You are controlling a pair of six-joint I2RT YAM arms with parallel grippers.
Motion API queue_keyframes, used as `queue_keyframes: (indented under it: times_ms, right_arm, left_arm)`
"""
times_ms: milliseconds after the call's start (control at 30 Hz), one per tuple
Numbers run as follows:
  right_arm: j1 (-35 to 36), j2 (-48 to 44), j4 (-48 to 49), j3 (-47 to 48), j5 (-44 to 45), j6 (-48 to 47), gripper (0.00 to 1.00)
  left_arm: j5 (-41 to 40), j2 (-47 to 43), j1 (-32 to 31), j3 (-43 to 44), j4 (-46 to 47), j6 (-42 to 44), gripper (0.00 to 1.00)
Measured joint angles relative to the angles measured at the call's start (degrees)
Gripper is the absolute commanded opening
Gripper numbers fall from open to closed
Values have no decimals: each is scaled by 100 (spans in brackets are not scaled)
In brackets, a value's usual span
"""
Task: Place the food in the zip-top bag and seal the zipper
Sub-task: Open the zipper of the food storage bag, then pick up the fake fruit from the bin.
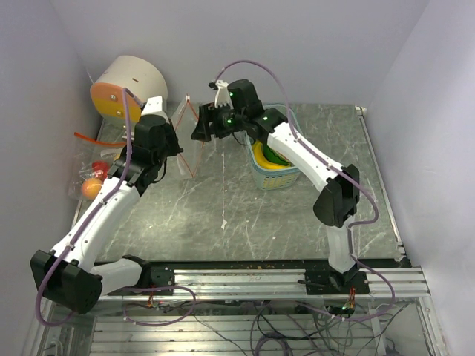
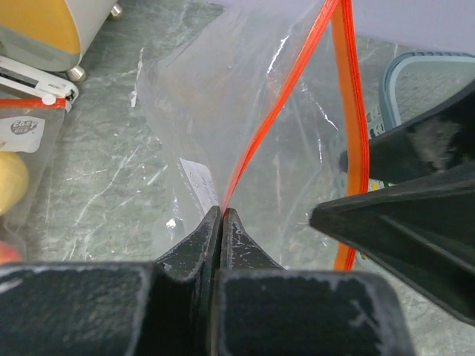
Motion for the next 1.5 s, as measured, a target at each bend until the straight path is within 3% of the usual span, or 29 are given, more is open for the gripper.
queue_keyframes:
  times_ms: [133,300,433,633,767,1033,1267,1400,1500]
  right_arm:
    - [96,179,15,0,302,76,68]
    - [175,271,-426,-22,1786,-39,67]
    - [57,170,-608,-549,2817,-278,67]
    - [81,-48,-555,-1108,3029,-282,67]
    - [63,-205,-424,-1132,2809,-420,70]
    - [-175,-444,306,-1257,868,-684,84]
    - [-334,-623,962,-1161,-382,-140,89]
    - [-658,-1021,1102,-1399,-317,302,93]
    - [-1097,-1279,752,-1368,291,417,97]
  left_arm:
    - [92,0,0,0,63,-66,7]
    - [22,-44,-2,52,-166,33,7]
    - [-621,-162,0,358,-765,503,7]
    - [-1014,-271,-129,485,-1224,1095,7]
    - [-1108,-275,-116,485,-1300,1189,7]
    - [-1023,-203,0,50,-1071,876,7]
    - [-811,98,0,-37,-739,688,7]
    - [-769,120,0,-37,-636,678,7]
    - [-730,122,0,-37,-579,678,7]
